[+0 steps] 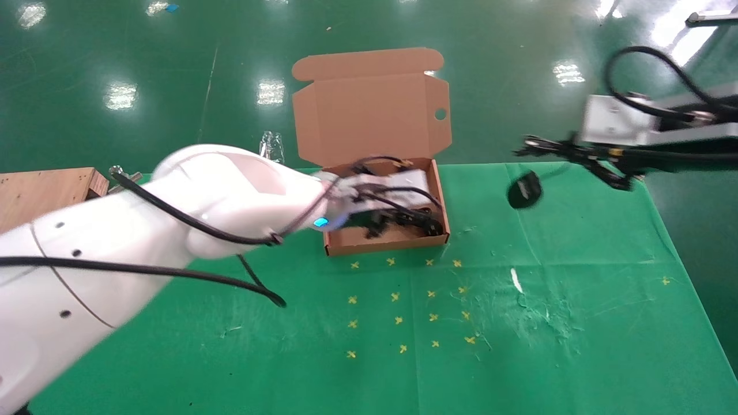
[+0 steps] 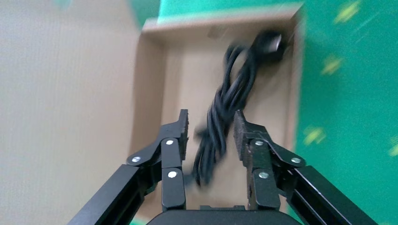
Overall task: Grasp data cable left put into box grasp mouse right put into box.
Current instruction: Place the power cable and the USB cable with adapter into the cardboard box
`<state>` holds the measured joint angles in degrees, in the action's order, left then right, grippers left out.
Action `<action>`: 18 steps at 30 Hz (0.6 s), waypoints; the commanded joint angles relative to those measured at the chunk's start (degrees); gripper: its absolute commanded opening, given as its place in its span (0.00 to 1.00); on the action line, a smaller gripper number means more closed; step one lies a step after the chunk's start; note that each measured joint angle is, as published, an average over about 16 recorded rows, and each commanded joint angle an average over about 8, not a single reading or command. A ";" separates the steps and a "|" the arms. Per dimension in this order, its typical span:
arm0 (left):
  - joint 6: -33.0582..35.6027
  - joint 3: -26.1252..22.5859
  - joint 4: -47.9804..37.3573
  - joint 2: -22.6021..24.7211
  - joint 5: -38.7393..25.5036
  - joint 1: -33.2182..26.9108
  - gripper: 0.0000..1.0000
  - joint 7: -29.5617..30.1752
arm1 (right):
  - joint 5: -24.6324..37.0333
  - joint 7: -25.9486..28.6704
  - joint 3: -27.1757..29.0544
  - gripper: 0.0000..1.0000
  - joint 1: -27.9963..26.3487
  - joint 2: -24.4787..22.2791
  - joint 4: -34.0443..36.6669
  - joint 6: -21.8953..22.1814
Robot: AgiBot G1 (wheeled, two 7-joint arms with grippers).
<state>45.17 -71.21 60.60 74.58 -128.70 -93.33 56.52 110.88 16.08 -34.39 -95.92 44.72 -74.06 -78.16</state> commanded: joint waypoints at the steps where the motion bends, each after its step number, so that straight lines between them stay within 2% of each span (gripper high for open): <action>1: -0.53 -0.75 -1.27 -0.18 -0.13 -0.61 1.00 1.05 | -1.11 -1.43 0.14 0.00 -0.20 1.19 0.56 0.74; 10: -3.25 4.67 3.16 -18.12 1.49 -1.70 1.00 5.58 | -4.34 -11.01 -1.22 0.00 -3.54 12.31 9.47 3.76; 13: -2.85 5.11 2.66 -21.13 0.46 -1.55 1.00 6.73 | -5.79 -14.15 -1.67 0.00 -4.58 16.41 12.20 4.36; 18: -1.93 4.77 1.86 -21.97 -1.59 -1.09 1.00 7.87 | -7.34 -18.76 -2.41 0.00 -5.59 23.14 18.23 6.26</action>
<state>43.04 -66.30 62.84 52.86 -129.84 -94.56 64.28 104.32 -2.44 -36.93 -101.53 67.44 -54.58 -71.60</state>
